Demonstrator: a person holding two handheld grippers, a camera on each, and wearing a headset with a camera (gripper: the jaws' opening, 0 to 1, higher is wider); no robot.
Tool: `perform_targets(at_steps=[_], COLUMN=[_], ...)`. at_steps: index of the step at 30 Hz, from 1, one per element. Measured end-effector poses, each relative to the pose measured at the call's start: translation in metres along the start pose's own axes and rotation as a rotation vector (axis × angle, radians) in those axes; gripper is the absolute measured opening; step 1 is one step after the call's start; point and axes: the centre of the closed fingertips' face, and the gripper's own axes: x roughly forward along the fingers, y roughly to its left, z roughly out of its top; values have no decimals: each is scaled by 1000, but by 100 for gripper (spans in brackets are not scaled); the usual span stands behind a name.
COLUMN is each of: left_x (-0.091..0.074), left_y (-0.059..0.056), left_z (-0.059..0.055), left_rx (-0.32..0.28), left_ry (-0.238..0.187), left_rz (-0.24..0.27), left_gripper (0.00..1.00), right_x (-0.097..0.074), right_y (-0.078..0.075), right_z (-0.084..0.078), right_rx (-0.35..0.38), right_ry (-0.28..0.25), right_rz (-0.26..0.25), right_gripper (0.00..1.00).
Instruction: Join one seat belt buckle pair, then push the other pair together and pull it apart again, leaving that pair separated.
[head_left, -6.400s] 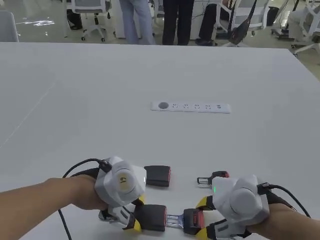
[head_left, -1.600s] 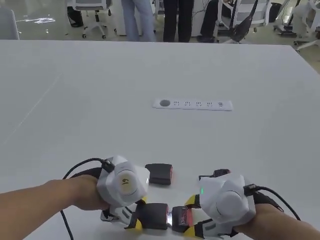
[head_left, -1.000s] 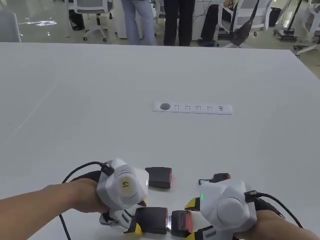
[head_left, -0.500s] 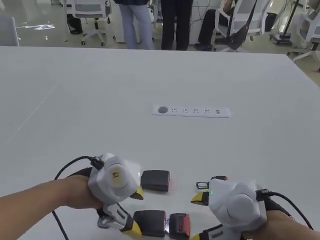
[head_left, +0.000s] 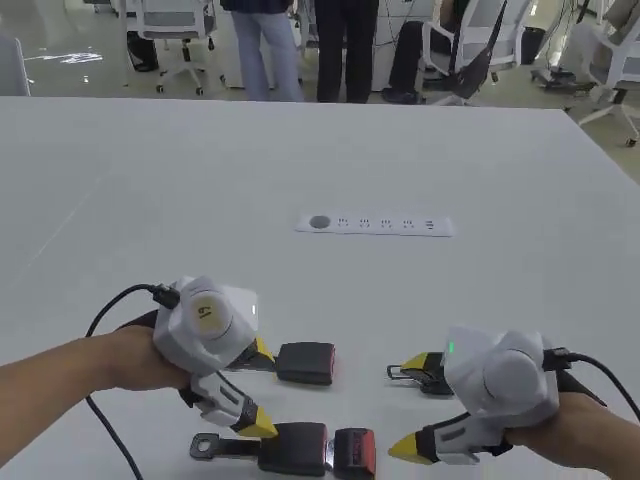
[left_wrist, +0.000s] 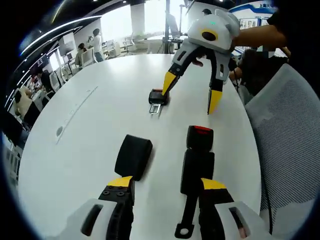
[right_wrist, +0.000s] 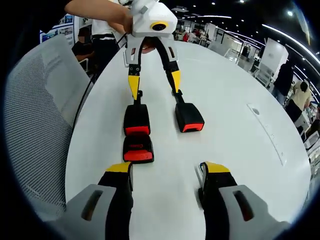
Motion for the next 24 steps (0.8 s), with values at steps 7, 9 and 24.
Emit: perform_targets(at_steps=[7,9,24], left_x=[-1,-1,14], left_y=[12,16,40], left_z=[14,16,22], left_rx=[3,3,24], left_ry=[-17,-20,-1], left_rz=[21,24,20], left_gripper=[53,53,50], right_x=[-8,-9,-9], right_y=[-19,-25,-50], right_z=[-2,-4,-22], right_rx=[25,34,41], right_ry=[-14,-17,10], right_rz=[-33,-42,-57], right_gripper=[54,54,51])
